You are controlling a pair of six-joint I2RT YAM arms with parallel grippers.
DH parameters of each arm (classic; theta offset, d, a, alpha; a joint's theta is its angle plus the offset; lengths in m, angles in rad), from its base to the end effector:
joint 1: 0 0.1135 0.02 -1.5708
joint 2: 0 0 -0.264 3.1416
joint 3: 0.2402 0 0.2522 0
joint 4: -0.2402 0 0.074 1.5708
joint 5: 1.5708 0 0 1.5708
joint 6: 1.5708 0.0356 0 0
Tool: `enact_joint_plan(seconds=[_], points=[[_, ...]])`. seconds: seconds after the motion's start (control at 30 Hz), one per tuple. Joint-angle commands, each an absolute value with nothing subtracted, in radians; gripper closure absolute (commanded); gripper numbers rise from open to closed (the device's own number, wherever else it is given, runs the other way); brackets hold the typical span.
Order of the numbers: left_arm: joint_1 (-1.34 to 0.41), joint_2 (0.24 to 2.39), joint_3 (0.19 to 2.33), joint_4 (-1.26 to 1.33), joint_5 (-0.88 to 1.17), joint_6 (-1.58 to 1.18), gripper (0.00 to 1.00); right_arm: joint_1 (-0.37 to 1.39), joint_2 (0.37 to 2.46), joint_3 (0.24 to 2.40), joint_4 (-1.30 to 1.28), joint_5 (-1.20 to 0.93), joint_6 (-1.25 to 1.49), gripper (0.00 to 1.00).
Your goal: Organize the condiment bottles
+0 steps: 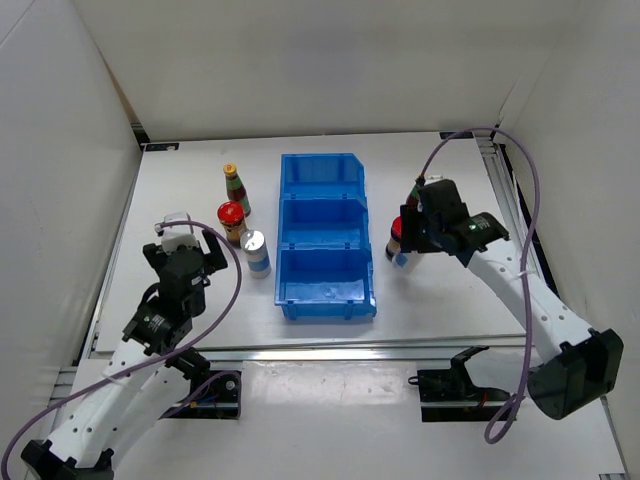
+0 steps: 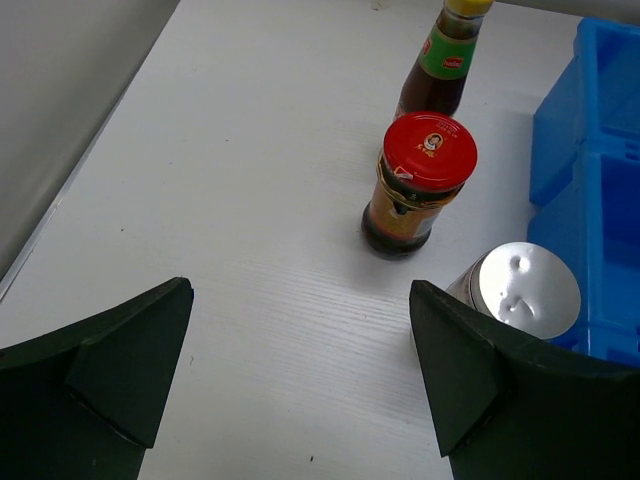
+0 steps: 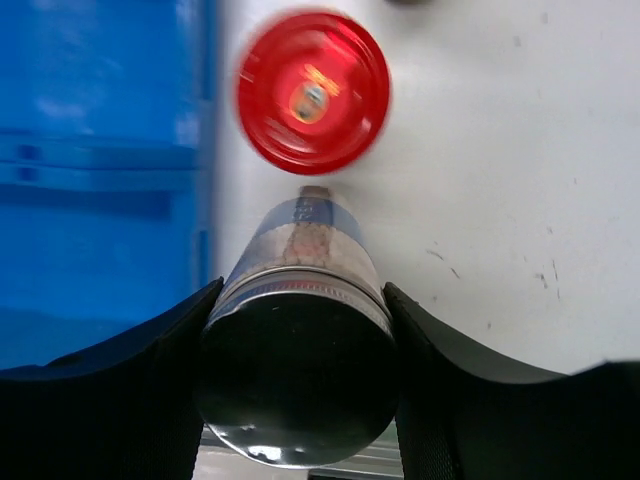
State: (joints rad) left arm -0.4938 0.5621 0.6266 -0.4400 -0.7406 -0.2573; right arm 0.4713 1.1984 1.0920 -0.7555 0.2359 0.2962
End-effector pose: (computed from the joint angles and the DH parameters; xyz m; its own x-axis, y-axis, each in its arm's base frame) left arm 0.1263 -0.0407 0.2931 -0.2607 -0.0730 -0.9627 -0.2784 0.9605 0.0026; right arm 0.2217 0.1036 0.3106 -0.7362 -0.0566 -0.6744 -0.0952 0.9953 0.0203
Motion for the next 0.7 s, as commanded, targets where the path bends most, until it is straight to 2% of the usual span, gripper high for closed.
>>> enact_joint_plan(seconds=[0.0,0.13,0.5,0.57,0.67], points=[[-0.499,0.565,0.620,-0.430,-0.739,-0.252,0.00,0.506,1.141,1.261,-0.739,0.148,0.267,0.89],[-0.499,0.584,0.620,-0.430,-0.739,-0.242,0.00,0.580,1.172,1.322,-0.752,0.089,0.267,0.94],[-0.499,0.594,0.629,-0.430,-0.721,-0.233,0.00,0.799,1.285,1.263,-0.647,0.175,0.276,0.94],[-0.499,0.594,0.629,-0.430,-0.721,-0.233,0.00,0.811,1.318,1.262,-0.647,0.175,0.276,0.93],[-0.499,0.594,0.629,-0.430,-0.698,-0.233,0.00,0.822,1.361,1.238,-0.628,0.201,0.276,0.83]])
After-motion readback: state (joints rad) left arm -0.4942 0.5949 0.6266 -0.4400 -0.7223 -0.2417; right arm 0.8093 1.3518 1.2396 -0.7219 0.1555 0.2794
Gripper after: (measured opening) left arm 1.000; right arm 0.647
